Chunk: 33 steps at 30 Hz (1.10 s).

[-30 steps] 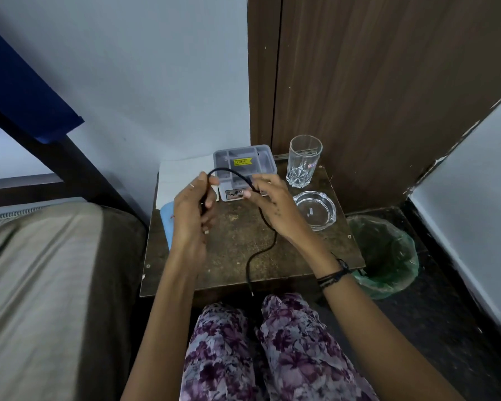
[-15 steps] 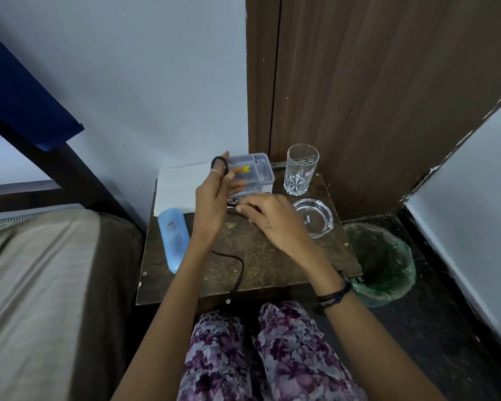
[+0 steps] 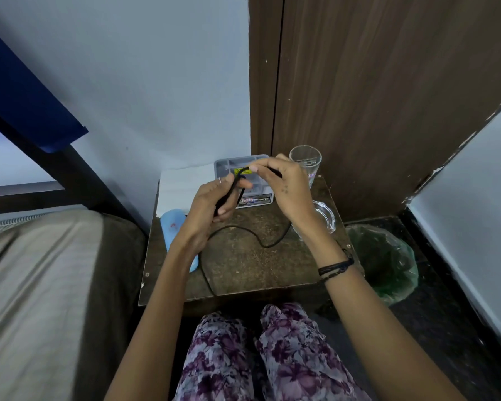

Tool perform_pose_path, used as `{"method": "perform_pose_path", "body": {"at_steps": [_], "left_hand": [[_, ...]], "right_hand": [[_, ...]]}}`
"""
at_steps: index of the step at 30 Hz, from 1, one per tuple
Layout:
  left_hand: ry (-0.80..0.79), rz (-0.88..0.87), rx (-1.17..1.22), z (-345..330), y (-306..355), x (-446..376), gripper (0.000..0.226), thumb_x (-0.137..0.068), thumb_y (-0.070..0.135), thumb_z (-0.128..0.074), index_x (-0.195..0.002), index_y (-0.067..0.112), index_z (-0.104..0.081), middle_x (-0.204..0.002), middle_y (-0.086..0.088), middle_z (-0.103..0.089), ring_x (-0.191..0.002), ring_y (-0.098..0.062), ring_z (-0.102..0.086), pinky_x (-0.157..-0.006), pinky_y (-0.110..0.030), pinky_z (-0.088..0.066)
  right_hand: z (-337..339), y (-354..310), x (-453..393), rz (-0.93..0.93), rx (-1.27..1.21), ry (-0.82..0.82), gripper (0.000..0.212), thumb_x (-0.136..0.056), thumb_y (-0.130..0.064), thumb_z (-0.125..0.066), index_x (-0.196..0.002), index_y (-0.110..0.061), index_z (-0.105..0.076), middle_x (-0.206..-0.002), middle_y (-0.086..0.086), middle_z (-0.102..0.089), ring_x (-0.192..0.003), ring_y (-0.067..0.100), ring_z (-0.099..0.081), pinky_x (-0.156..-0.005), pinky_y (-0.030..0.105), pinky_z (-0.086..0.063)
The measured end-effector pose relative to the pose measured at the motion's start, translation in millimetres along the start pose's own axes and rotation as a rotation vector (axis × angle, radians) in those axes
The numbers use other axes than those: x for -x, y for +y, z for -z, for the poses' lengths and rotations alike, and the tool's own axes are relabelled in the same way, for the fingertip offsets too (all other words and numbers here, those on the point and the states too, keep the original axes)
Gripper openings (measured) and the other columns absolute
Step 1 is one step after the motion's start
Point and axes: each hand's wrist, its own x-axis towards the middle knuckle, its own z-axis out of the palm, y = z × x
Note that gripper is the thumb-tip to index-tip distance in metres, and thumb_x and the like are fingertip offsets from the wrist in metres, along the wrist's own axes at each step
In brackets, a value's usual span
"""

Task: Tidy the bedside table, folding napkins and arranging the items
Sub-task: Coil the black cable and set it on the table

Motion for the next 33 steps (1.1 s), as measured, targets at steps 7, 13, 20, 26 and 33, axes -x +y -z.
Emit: {"method": "perform_pose_path", "body": {"at_steps": [7,13,20,26,33], "left_hand": [[0.114,-0.129,0.229,-14,3,-17,0.031,-0.098,0.025,-0.036,-0.103,0.017,-0.067,-0.05,0.006,-0.053,-0.036,-0.003,-0.04,-0.043,-0.014,-0.044],[0.321,-0.131,-0.256,-8,-9,-28,0.039,-0.1,0.017,-0.034,-0.137,0.027,-0.032,-0.101,0.001,-0.066,-0.077,-0.005,-0.067,-0.074,-0.019,-0.054],[0.138,-0.018,-0.542,-7,-7,-11,0.026,-0.097,0.015,-0.042,-0.076,0.017,-0.056,-0.058,-0.007,-0.057,-0.042,-0.008,-0.042,-0.048,-0.023,-0.037],[-0.11,0.055,-0.281,-6,2,5,0.042,-0.1,0.025,-0.031,-0.081,0.01,-0.066,-0.041,0.003,-0.046,-0.036,-0.009,-0.029,-0.038,-0.014,-0.026],[-0.007,-0.09,0.105,-20,-4,-1,0.038,-0.097,0.031,-0.034,-0.1,0.018,-0.07,-0.064,0.003,-0.065,-0.046,-0.006,-0.048,-0.052,-0.02,-0.043]], "right_hand": [[-23,1,16,-0.197,-0.087,-0.227,0.025,-0.098,-0.013,-0.045,-0.084,-0.01,-0.065,-0.057,-0.006,-0.052,-0.048,-0.007,-0.049,-0.053,0.007,-0.036],[-13,-3,21,-0.248,0.146,-0.367,0.023,-0.087,-0.025,-0.063,-0.066,-0.02,-0.069,-0.057,0.0,-0.061,-0.049,-0.003,-0.048,-0.055,0.023,-0.036],[25,-11,1,-0.147,0.279,-0.237,0.009,-0.074,-0.032,-0.076,-0.075,-0.023,-0.074,-0.062,-0.02,-0.058,-0.059,-0.014,-0.053,-0.053,0.006,-0.037],[31,-5,0,-0.176,0.047,-0.143,0.005,-0.077,-0.03,-0.073,-0.079,-0.025,-0.075,-0.083,0.005,-0.069,-0.079,0.014,-0.064,-0.073,0.033,-0.05],[-5,6,23,-0.23,-0.074,-0.182,0.03,-0.098,-0.015,-0.044,-0.082,-0.016,-0.07,-0.07,0.011,-0.065,-0.063,0.019,-0.058,-0.067,0.036,-0.045]]}}
